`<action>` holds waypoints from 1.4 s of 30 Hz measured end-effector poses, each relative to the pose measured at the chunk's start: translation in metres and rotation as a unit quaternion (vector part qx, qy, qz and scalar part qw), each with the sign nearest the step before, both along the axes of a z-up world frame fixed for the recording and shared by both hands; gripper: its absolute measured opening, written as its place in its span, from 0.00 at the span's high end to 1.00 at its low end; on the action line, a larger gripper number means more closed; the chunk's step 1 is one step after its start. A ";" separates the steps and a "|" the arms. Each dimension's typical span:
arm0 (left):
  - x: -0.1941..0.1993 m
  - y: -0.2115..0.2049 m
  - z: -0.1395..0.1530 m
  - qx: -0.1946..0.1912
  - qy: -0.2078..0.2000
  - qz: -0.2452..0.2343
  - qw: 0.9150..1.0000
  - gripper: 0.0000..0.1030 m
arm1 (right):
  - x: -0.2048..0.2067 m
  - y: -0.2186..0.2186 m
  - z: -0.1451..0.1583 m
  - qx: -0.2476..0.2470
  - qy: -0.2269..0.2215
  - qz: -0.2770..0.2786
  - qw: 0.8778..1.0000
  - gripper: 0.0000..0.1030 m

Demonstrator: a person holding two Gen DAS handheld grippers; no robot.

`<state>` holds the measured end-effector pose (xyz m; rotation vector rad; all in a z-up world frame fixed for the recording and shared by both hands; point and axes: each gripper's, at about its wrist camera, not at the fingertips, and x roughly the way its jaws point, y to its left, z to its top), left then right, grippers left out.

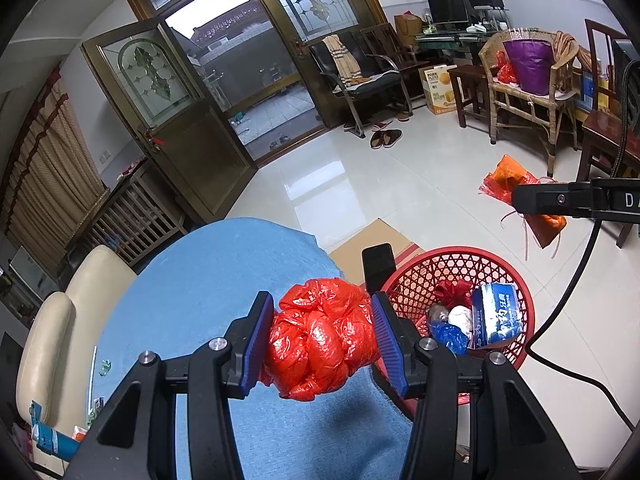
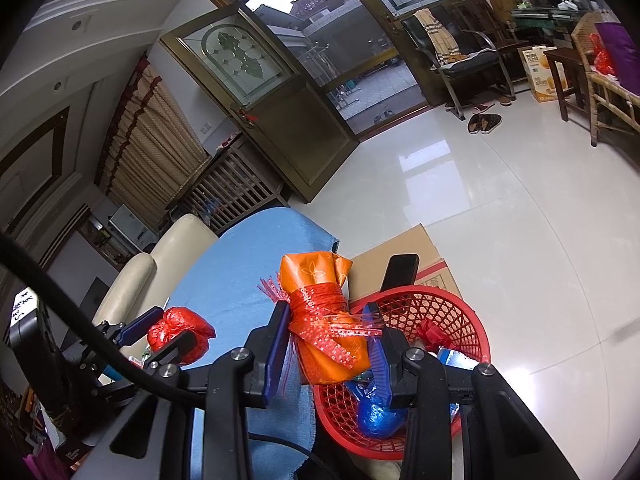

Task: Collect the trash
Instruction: 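Lower the red bag with the left gripper while the right gripper lowers the orange bag into the basket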

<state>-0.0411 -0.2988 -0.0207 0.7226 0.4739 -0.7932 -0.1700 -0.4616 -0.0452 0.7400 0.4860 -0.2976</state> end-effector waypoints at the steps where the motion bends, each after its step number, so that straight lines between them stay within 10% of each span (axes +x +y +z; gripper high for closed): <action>1: 0.000 -0.001 -0.001 0.001 0.000 -0.001 1.000 0.49 | 0.000 0.000 0.000 0.001 0.001 -0.001 1.000 0.62; 42: 0.003 -0.032 -0.036 0.039 0.023 -0.020 0.999 0.49 | 0.000 -0.030 -0.034 0.051 0.025 -0.032 0.998 0.62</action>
